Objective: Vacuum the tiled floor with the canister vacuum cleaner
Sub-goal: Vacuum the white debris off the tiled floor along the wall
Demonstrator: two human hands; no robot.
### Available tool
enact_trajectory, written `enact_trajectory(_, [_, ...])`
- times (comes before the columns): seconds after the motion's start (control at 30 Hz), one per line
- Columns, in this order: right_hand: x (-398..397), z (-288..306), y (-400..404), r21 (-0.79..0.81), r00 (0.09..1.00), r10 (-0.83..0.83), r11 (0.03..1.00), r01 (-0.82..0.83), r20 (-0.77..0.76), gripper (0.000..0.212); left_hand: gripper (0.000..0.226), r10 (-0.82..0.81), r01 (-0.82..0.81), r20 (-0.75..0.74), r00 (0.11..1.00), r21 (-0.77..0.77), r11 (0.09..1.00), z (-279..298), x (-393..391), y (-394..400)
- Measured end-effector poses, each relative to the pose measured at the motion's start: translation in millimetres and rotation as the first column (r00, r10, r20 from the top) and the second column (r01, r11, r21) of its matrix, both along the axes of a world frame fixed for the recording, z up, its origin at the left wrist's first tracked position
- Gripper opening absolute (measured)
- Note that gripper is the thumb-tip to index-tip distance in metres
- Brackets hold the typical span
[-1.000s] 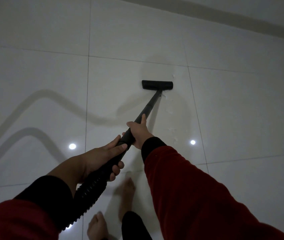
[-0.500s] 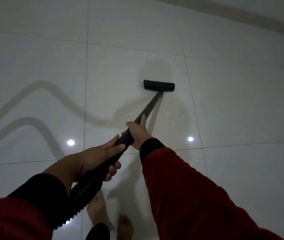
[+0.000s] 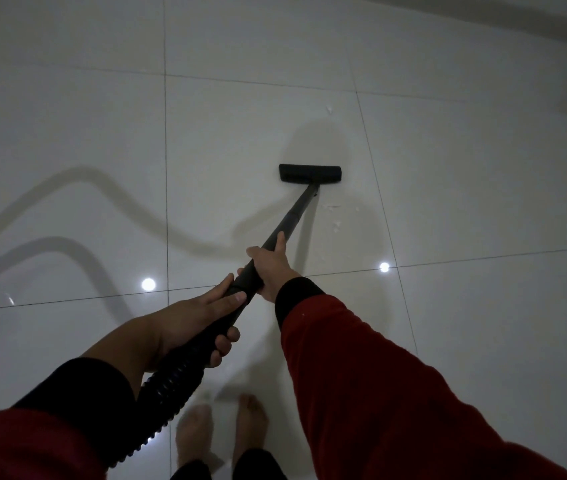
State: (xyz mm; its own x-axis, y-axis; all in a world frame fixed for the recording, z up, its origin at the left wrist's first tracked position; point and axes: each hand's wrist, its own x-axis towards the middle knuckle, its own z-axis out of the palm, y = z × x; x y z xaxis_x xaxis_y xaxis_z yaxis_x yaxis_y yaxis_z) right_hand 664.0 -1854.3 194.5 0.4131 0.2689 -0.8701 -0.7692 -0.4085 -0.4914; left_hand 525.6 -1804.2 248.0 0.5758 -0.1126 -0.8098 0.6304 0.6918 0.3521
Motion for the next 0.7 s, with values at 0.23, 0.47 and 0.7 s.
enact_trajectory(0.23, [-39, 4, -10, -0.02, 1.0, -0.007, 1.0, 0.007, 0.001, 0.083, 0.049, -0.048, 0.048, -0.007, 0.999, -0.016, 0.999, 7, -36, -2])
enact_trajectory(0.47, [-90, 7, -17, -0.056, 0.999, -0.04, 0.998, 0.04, -0.008, 0.082, 0.054, -0.077, 0.076, 0.0, 0.997, -0.05, 0.996, 2, -87, -6])
enact_trajectory(0.7, [-120, -6, -34, -0.079, 0.995, -0.096, 0.992, 0.098, 0.019, 0.082, 0.057, -0.115, 0.115, 0.012, 0.993, -0.045, 0.992, -8, -113, -17])
